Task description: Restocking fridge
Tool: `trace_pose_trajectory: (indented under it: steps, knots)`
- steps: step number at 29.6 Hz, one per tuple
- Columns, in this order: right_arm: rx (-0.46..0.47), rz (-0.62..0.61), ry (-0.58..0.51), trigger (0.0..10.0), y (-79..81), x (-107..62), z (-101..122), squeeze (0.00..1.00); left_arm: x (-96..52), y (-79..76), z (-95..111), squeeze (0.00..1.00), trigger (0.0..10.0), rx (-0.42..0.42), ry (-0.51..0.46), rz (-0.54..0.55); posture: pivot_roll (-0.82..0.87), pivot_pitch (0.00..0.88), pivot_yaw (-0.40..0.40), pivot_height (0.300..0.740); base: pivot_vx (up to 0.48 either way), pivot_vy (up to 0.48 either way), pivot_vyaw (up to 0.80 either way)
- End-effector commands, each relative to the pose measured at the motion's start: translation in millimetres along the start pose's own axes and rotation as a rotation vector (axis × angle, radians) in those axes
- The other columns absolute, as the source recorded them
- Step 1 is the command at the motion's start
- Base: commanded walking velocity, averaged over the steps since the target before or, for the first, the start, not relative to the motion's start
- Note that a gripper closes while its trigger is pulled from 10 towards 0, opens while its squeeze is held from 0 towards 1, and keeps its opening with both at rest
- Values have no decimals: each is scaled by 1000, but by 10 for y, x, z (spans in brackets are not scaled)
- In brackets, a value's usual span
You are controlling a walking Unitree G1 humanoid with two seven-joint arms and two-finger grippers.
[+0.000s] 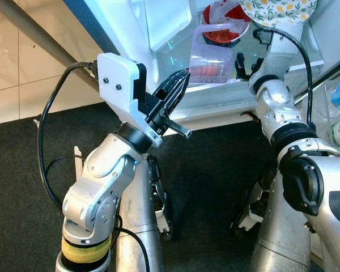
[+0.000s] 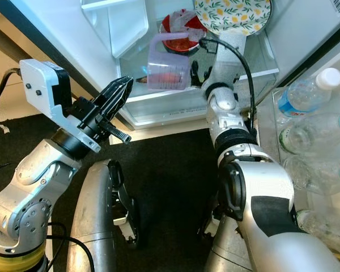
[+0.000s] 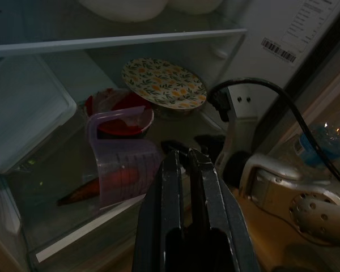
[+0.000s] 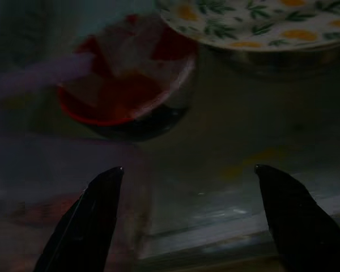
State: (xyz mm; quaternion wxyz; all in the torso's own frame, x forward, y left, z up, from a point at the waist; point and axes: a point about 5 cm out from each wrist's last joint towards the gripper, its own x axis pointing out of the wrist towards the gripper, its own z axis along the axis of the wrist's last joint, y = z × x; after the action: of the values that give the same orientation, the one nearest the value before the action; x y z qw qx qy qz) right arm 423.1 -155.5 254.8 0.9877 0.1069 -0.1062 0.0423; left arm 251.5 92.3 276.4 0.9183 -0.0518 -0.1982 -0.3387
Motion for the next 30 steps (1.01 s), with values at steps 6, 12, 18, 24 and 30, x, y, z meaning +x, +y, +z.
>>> trace_pose_trajectory:
  steps: [6, 12, 18, 24, 30]
  knots:
    - [45, 171, -28, 10000, 38, -149, -239, 0, -22, 12, -73, 0, 10000, -14, -12, 3, 277, 666, 107, 365, 0, 0, 0]
    - [-61, 430, 57, 0, 251, -386, -649, 0, -64, -18, -146, 0, 10000, -24, 12, -13, 273, 658, 106, 365, 0, 0, 0]
    - [-132, 501, 112, 0, 358, -527, -878, 0, -123, -6, -201, 0, 10000, -27, 36, -10, 268, 661, 103, 365, 0, 0, 0]
    - [-124, 426, 210, 0, 442, -570, -1068, 0, -266, 45, -374, 0, 10000, -6, 112, 9, 272, 657, 103, 365, 0, 0, 0]
    - [-288, 395, 232, 10000, 476, -525, -1060, 0, -330, 57, -423, 0, 10000, 8, 138, 24, 276, 659, 93, 365, 0, 0, 0]
